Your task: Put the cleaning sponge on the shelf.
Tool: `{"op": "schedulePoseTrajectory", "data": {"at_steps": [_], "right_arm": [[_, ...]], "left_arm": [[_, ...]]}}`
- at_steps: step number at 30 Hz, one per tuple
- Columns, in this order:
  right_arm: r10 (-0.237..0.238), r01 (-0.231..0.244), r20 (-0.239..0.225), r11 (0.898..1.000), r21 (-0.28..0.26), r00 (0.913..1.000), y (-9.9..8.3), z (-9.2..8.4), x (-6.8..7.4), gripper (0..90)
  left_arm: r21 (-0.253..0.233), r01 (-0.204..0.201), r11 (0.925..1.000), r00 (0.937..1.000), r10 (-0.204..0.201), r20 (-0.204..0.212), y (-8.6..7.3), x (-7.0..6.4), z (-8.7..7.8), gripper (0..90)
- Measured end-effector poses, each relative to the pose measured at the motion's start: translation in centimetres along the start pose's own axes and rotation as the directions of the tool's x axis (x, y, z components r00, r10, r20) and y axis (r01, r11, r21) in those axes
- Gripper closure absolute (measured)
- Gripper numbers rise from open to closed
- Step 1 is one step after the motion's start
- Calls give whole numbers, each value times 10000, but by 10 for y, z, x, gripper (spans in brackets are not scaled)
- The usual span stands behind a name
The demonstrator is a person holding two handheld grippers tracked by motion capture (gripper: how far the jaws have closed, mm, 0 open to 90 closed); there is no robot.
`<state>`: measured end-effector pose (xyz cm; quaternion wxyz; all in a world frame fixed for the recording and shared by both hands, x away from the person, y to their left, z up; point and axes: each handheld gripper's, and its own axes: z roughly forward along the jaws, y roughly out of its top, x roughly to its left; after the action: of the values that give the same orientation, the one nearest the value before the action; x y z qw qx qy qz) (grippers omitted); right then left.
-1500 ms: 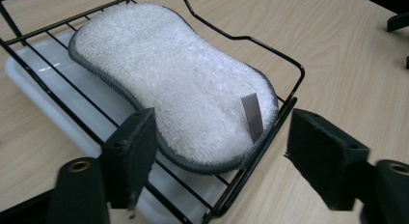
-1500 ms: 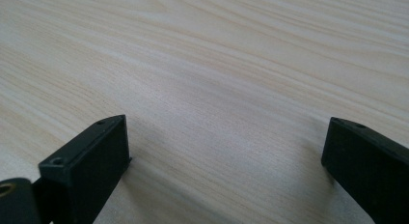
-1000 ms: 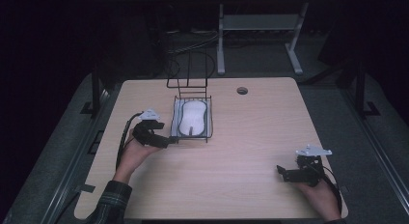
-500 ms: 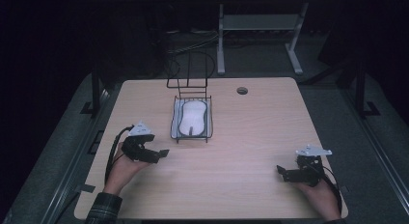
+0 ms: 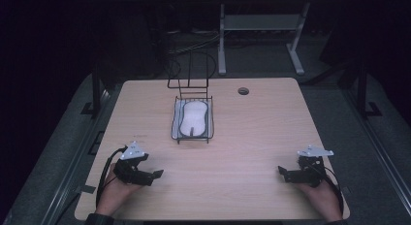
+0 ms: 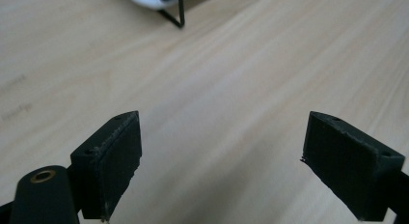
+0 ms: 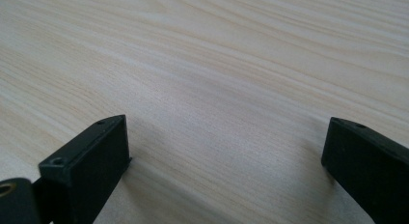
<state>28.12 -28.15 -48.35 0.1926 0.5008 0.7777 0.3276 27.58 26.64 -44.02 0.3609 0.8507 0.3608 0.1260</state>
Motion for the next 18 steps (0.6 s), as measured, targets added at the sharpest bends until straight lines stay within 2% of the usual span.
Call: {"op": "schedulePoseTrajectory", "data": {"at_steps": [9,14,18], "right_arm": [[8,-8,-1,10000,1,10000,0,0,0,24],[8,-8,-1,10000,2,10000,0,0,0,24],[7,-7,-2,10000,1,10000,0,0,0,24]], "left_arm": [[420,337,9985,9989,-323,-334,-32,0,-7,130],[570,329,9978,9984,-302,-485,-42,1,-7,129],[419,256,9988,9981,-232,-563,-45,1,-7,129]]}}
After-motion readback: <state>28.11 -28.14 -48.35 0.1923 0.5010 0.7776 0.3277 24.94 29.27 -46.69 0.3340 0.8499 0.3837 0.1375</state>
